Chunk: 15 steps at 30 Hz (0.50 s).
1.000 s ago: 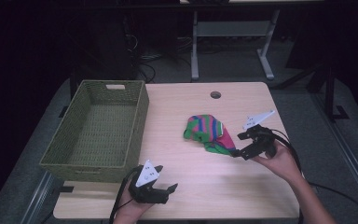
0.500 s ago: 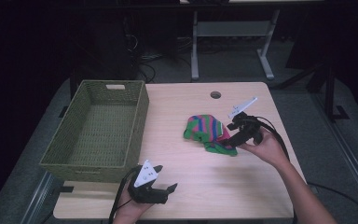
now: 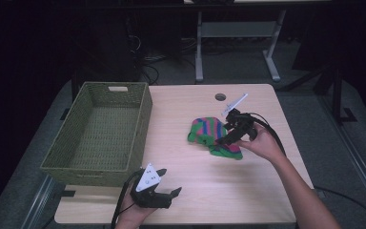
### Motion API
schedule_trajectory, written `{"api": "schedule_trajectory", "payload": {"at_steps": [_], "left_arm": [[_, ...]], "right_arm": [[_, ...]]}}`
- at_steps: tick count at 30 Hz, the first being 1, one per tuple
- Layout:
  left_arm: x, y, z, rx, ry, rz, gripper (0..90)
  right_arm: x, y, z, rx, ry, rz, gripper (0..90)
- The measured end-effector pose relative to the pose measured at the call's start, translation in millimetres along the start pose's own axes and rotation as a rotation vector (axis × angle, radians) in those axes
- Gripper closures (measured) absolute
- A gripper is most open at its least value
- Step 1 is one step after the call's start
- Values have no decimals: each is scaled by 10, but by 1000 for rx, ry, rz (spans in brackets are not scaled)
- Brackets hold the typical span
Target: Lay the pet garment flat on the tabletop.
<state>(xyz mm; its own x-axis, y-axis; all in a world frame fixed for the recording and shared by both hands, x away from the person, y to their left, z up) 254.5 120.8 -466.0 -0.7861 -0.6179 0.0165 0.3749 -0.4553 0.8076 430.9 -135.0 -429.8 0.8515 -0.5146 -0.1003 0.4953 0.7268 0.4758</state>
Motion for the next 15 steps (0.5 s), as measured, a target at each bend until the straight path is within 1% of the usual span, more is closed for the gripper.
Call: {"api": "schedule_trajectory", "payload": {"at_steps": [1, 3, 4, 6, 8, 9, 10, 11, 12, 13, 15], "left_arm": [[4, -1, -1, 0, -4, 6, 204], [3, -2, 1, 0, -4, 4, 204], [4, -4, 1, 0, -4, 5, 204], [2, -5, 1, -1, -5, 4, 204], [-5, -6, 0, -2, -7, 5, 204], [-6, -9, -1, -3, -10, 14, 204], [-6, -9, -1, -3, -10, 14, 204], [-15, -6, 0, -2, -9, 7, 205], [-15, -6, 0, -2, -9, 7, 204], [-12, -5, -1, 0, -10, 7, 205], [-9, -6, -3, -2, -10, 6, 204]], "right_arm": [[1, 10, -18, -2, 1, -2, 186], [-4, 36, -80, -19, 12, -6, 182], [0, 43, -113, -30, 8, 5, 182], [15, 54, -189, -65, -10, 18, 179], [29, 65, -241, -78, -33, 22, 179], [39, 70, -264, -81, -39, 21, 179], [39, 70, -264, -81, -39, 21, 179], [58, 72, -318, -100, -46, 16, 180], [58, 72, -318, -100, -46, 16, 180], [76, 71, -372, -120, -62, 23, 182], [91, 73, -417, -131, -69, 12, 184]]}}
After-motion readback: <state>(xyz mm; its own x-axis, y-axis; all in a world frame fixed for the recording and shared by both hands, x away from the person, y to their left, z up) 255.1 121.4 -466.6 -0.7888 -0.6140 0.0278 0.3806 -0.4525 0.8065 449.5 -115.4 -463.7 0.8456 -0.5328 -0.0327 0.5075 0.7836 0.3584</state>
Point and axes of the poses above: each handheld gripper's, and its own axes: z roughly backward along the jaws, y roughly out of its top, x roughly to its right, the point moved 5 cm from there along -z, roughly forward along the jaws, and after that the axes turned 4 degrees about -x, right-handed, at the moved point
